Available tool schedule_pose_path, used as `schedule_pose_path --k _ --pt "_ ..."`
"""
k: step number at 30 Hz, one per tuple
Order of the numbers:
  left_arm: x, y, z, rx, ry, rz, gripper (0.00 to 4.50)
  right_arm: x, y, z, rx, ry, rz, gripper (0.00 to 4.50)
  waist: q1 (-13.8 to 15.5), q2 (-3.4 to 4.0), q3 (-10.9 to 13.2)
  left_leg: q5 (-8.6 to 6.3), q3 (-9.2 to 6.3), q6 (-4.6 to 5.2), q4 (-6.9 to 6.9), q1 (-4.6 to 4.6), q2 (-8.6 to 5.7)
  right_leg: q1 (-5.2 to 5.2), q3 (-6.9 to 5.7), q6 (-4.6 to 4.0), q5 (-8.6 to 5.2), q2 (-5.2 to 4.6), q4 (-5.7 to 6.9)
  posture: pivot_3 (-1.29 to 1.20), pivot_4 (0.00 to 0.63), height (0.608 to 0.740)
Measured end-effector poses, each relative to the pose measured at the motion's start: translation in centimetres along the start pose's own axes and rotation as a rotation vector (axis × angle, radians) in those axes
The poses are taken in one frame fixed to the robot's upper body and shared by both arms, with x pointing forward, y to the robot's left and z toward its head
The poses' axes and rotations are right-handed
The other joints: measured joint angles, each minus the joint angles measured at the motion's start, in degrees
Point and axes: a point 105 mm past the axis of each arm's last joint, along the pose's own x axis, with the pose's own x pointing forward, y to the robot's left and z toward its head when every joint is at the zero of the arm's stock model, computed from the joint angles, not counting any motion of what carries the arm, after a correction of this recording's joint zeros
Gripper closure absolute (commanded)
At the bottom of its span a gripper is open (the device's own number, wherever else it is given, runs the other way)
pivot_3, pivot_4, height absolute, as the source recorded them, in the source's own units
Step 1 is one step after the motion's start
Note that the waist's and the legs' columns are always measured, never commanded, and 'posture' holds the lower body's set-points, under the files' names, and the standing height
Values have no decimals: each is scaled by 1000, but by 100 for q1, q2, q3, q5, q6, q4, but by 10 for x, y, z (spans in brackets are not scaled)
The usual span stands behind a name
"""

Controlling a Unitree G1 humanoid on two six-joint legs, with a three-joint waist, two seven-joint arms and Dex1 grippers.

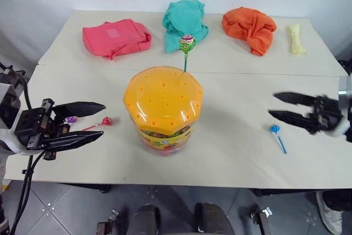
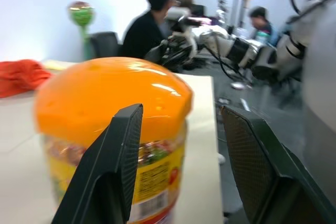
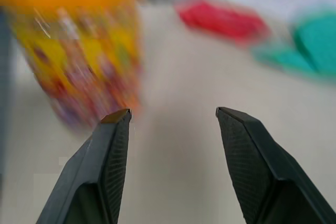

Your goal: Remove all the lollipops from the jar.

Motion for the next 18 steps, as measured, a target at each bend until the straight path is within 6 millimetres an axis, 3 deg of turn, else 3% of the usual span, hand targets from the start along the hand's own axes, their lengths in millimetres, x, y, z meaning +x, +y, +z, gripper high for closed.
schedule_pose_path --k 5,12,15,18 --pt "-31 17 -14 -30 -45 204 1964 96 3 30 69 -142 92 1805 -76 5 3 1 -2 -4 0 -14 -3 -22 -2 -2 1 0 11 0 150 740" --pt "-38 16 -15 -13 -60 266 1964 131 9 36 98 -154 124 1805 14 -3 -2 -11 -49 5 6 -40 -21 -16 -17 2 5 -14 6 0 150 740" --pt "-36 13 -17 -16 -60 266 1964 141 13 37 101 -163 146 2415 -36 -7 -3 -10 -41 2 8 -39 -16 -19 -24 4 6 0 5 0 150 740" --pt "-31 10 -15 -1 -53 250 1964 143 12 34 121 -165 153 3463 -83 -6 -3 -3 -40 -8 8 -38 -8 -20 -23 3 6 8 7 0 150 740"
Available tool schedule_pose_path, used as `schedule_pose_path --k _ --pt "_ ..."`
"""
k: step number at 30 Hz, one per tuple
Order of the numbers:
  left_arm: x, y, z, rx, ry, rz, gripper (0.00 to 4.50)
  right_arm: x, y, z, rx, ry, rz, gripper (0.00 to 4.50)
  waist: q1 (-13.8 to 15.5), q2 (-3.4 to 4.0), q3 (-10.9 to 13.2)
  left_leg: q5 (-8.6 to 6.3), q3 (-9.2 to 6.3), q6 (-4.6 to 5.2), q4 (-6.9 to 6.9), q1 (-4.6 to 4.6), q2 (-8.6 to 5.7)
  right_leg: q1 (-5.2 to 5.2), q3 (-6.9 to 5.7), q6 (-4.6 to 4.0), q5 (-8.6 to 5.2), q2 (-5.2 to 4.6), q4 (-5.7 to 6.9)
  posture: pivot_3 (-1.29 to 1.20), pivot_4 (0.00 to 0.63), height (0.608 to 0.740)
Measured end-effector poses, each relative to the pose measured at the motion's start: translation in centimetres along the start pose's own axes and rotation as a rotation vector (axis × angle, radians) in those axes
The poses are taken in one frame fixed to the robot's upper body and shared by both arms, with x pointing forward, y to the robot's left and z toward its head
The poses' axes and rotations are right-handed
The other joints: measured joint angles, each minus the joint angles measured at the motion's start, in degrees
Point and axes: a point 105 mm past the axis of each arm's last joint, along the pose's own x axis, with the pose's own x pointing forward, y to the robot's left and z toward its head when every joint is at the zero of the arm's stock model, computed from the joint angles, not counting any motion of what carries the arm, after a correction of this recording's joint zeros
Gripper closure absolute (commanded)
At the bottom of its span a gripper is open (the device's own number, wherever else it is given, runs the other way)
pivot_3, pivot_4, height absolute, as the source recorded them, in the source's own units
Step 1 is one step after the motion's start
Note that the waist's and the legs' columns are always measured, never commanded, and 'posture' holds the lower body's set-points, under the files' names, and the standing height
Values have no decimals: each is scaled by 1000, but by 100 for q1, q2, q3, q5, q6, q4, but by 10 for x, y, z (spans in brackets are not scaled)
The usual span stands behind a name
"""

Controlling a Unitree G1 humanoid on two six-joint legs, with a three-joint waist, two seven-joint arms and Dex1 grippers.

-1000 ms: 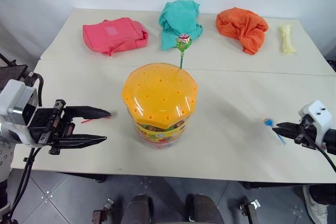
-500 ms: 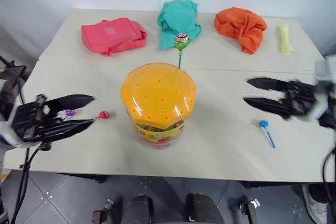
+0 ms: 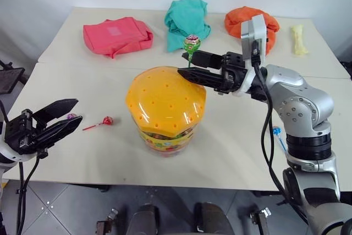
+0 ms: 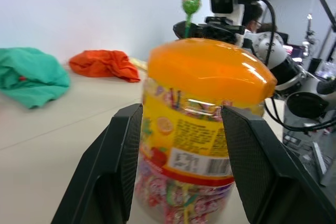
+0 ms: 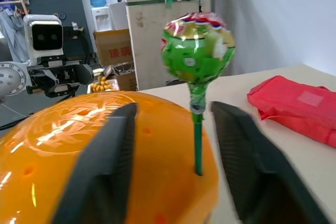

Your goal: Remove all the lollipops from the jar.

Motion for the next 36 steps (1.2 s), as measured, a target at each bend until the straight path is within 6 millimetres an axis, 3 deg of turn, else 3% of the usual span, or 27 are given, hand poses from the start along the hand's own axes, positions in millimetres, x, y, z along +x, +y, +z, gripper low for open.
schedule_pose_path --k 3,10,14,17,20,21,24,26,30,35,36 --pt "4 -3 3 16 -1 -19 1964 -1 -2 0 -7 -9 -7 4474 -57 0 0 1 0 -1 0 1 0 0 2 0 0 -1 3 0 150 740" --pt "21 -9 16 62 -41 -102 1964 -10 -15 24 -69 -159 -50 4474 -66 0 0 1 -1 -1 -1 1 -1 -2 4 0 0 -2 3 0 150 740" --pt "34 -18 11 41 -11 -202 1964 -48 -24 52 -120 -202 -124 4474 -17 2 1 -1 -7 2 0 -4 -7 1 3 0 0 -6 1 0 150 740" --pt "42 -29 8 43 46 -320 1964 -92 -29 62 -193 -65 -225 4474 44 3 1 -3 2 6 -3 -6 -9 1 4 0 0 -7 -8 0 150 740" --pt "47 -38 -4 25 104 -423 1964 -140 -38 45 -194 147 -377 4474 80 3 2 -4 59 7 -6 -6 -6 -1 4 0 0 -3 -15 0 150 740" --pt "49 -40 -9 23 118 -458 1964 -164 -41 36 -180 226 -466 4474 96 2 1 -4 62 7 -6 -6 -4 0 3 0 0 -2 -15 0 150 740" --pt "46 -36 -21 32 161 -470 1964 -241 -38 -9 -76 489 -711 4474 158 3 1 -4 74 7 -2 -5 -5 0 6 0 0 -2 -17 0 150 740" --pt "45 -32 -27 32 177 -455 1964 -268 -30 -34 -37 601 -769 4474 154 5 2 -3 92 8 1 -5 -2 -6 15 0 0 -3 -17 0 150 740" --pt "46 -30 -31 46 173 -441 1964 -307 -20 -60 -78 754 -853 4474 70 9 3 -2 116 9 -4 22 4 2 28 0 0 -3 -13 0 150 740" --pt "43 -32 -37 12 201 -436 1964 -332 -14 -92 -61 860 -935 4474 83 9 3 -2 120 9 -6 33 6 7 36 0 0 -4 -12 0 150 740" --pt "42 -33 -37 9 207 -436 1964 -334 -12 -101 -29 856 -943 4016 88 9 4 -2 122 9 -6 33 5 6 40 0 0 -5 -12 0 150 740"
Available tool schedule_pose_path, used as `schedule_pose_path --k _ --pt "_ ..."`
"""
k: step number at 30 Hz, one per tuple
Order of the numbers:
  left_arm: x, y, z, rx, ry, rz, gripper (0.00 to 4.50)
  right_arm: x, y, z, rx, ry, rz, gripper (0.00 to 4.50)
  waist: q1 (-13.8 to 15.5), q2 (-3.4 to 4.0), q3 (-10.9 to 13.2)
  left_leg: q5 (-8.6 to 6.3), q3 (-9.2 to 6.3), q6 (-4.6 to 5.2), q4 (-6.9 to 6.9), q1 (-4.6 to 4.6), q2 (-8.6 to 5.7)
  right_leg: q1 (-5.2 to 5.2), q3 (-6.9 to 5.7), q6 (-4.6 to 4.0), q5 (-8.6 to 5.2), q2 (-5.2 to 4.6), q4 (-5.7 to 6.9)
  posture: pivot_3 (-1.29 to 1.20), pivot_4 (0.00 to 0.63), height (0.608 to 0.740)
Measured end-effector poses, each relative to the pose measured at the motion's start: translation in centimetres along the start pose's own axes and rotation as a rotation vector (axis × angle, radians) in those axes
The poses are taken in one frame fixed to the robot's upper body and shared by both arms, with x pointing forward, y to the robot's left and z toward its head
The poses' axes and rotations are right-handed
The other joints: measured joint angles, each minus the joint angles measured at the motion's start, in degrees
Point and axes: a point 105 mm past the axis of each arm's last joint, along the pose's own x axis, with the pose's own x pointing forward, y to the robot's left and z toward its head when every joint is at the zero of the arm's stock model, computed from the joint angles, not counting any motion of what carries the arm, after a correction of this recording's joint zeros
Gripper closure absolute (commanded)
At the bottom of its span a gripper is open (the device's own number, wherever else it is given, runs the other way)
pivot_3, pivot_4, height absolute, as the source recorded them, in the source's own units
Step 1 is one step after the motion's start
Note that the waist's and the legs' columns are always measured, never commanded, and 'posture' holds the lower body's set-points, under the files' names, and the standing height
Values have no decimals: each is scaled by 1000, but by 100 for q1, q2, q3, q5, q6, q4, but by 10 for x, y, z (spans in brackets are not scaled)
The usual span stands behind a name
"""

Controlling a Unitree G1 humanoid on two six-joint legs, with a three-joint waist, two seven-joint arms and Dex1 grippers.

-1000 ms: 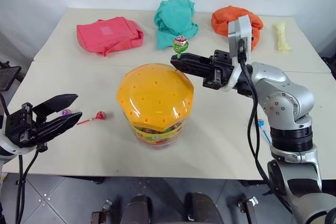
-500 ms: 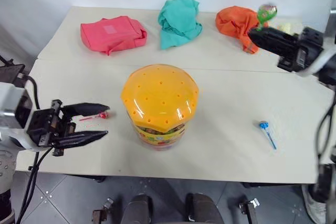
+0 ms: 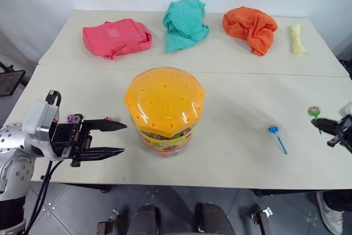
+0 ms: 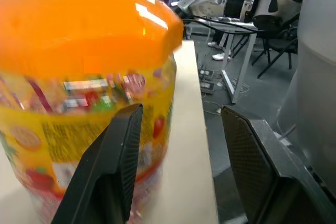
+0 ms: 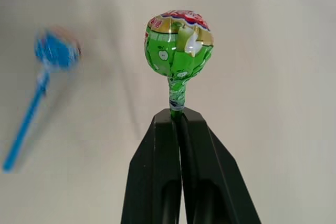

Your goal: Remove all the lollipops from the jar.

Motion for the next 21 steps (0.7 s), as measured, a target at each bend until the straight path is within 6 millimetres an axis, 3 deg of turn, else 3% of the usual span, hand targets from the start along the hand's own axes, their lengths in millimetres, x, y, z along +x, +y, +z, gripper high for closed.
schedule_pose_path --k 2,9,11,13,16,21 --pt "0 -2 0 -6 27 -7 1964 4 5 -8 27 17 19 3579 1 3 1 0 0 0 0 0 0 0 0 0 0 0 0 0 150 740" --pt "-5 2 -4 -22 68 56 1964 2 11 -14 41 26 60 1356 18 14 2 0 0 1 0 0 -2 1 3 0 0 -1 -1 0 150 740" --pt "-8 8 -4 -8 82 111 1964 0 13 -6 40 -41 80 698 13 14 2 -1 2 1 0 1 -2 2 4 0 0 -1 -3 0 150 740" --pt "-16 17 -6 1 92 200 1964 -6 23 24 32 -258 142 31 7 14 2 0 -1 0 -2 5 1 3 3 0 0 4 -2 0 150 740" --pt "-29 34 -5 31 75 350 1964 -15 44 66 -43 -468 268 11 -7 18 4 -1 -2 1 -7 13 2 4 13 0 0 3 0 0 150 740" --pt "-57 51 -18 23 114 543 1964 -16 88 108 -182 -631 432 11 8 17 4 -1 -2 0 -5 14 2 4 9 0 0 2 3 0 150 740"
